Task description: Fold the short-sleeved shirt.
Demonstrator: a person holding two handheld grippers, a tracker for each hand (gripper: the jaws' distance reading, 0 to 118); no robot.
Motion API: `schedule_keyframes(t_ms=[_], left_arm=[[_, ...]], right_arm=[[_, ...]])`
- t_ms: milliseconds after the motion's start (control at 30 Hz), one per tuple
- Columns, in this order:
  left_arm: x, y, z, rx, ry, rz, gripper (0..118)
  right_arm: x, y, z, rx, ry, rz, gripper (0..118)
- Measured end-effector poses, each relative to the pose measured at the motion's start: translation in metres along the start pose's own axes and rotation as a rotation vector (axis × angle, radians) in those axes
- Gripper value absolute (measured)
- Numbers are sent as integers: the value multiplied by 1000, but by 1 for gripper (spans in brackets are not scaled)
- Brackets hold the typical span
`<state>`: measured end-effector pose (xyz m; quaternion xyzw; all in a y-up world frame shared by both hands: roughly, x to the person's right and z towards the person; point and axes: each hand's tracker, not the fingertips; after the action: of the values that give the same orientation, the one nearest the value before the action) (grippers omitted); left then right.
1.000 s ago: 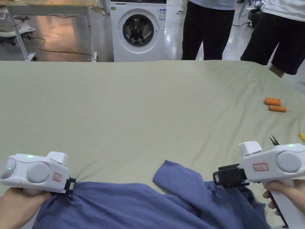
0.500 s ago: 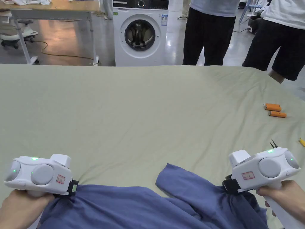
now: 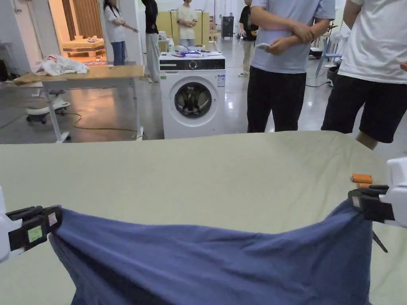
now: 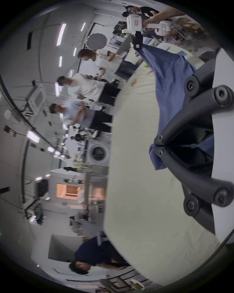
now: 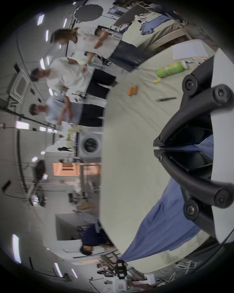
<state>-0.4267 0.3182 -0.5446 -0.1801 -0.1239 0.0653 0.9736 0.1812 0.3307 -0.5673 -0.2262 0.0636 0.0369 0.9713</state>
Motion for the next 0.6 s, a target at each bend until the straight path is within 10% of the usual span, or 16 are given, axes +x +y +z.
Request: schedule_keyframes(t_ms=[600], left_arm=[[11, 189, 20, 359, 201, -117, 0]], right_arm=[[-12, 223, 13, 418, -148, -40, 1]])
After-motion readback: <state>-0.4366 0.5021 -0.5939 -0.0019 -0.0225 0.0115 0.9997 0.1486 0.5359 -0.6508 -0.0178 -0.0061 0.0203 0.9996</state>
